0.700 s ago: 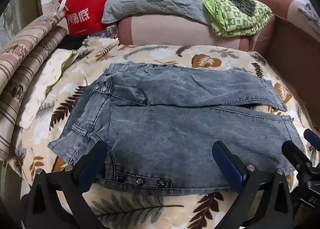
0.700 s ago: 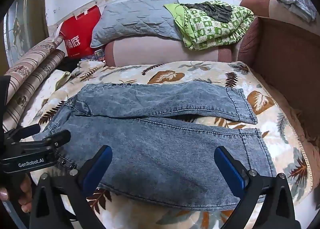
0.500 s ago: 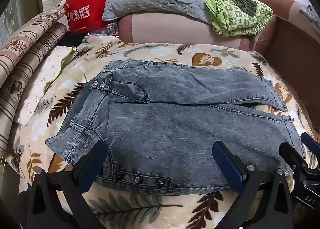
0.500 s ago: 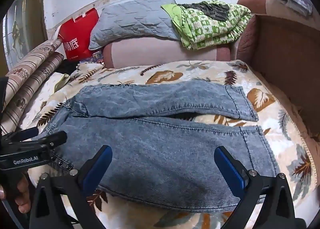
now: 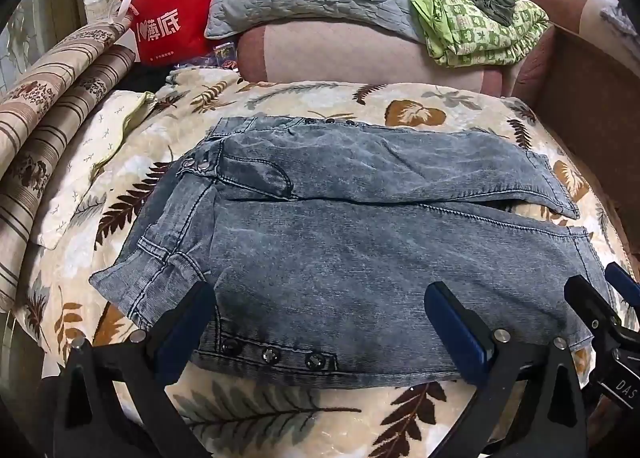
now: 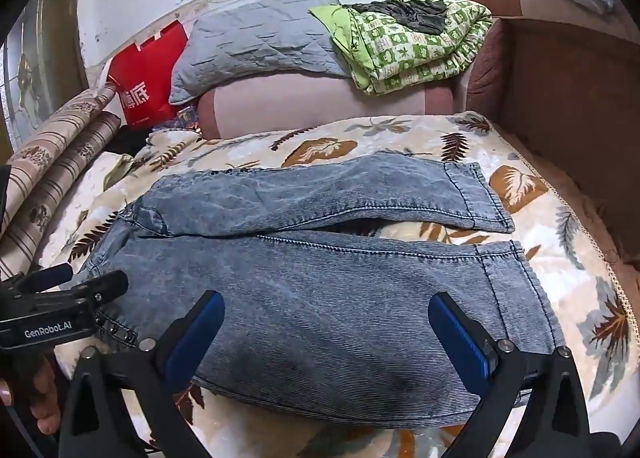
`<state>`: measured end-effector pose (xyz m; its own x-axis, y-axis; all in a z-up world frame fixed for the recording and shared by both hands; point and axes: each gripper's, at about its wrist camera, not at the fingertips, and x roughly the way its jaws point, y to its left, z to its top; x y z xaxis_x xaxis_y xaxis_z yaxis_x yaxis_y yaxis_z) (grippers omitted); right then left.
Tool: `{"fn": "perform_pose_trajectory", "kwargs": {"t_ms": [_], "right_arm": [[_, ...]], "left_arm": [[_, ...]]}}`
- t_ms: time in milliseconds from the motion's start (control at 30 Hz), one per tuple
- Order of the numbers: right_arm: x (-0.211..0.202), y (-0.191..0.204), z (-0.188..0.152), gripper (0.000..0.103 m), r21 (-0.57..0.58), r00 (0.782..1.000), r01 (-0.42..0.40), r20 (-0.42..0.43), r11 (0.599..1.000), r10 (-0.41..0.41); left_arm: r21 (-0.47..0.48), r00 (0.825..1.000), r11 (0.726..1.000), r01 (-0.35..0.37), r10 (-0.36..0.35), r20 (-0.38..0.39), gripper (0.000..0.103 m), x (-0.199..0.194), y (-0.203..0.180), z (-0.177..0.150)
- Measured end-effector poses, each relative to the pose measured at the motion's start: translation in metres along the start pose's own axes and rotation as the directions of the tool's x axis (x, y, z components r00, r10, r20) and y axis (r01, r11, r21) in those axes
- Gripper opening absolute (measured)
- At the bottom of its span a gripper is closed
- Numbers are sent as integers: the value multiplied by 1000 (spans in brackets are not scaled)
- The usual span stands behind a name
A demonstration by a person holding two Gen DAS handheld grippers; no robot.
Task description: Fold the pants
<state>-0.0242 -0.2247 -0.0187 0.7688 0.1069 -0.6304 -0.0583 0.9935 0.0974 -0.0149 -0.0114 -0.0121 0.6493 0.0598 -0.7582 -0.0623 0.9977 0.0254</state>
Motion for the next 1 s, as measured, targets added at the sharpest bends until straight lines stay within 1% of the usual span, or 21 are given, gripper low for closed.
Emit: {"fn": "perform_pose_trajectory", "kwargs": {"t_ms": [267,433,500,700,1000], "right_arm": [[1,2,-2,103,-10,1000,12,-4,1000,-12],[4,2,-3,103,-10,1000,15,-11,1000,-15],[4,3,-2,103,-12,1000,17,-12,1000,-18],[6,4,-4,103,-29,999,30,-12,999,-30],[4,-2,-2,103,-8,999,32,-3,999,-32]], "left_arm": [[-19,1000,1000,1,-1,-2,103,-1,3,-3],[-15,1000,1000,-1,1,4,103,-4,1,-5],[-18,1000,1000,1,-1,0,103,-1,8,0],[-23,1000,1000,0,0,-1,103,3,9,2],[-27,1000,1000,-4,4,-6,103,3,10,-2]]}}
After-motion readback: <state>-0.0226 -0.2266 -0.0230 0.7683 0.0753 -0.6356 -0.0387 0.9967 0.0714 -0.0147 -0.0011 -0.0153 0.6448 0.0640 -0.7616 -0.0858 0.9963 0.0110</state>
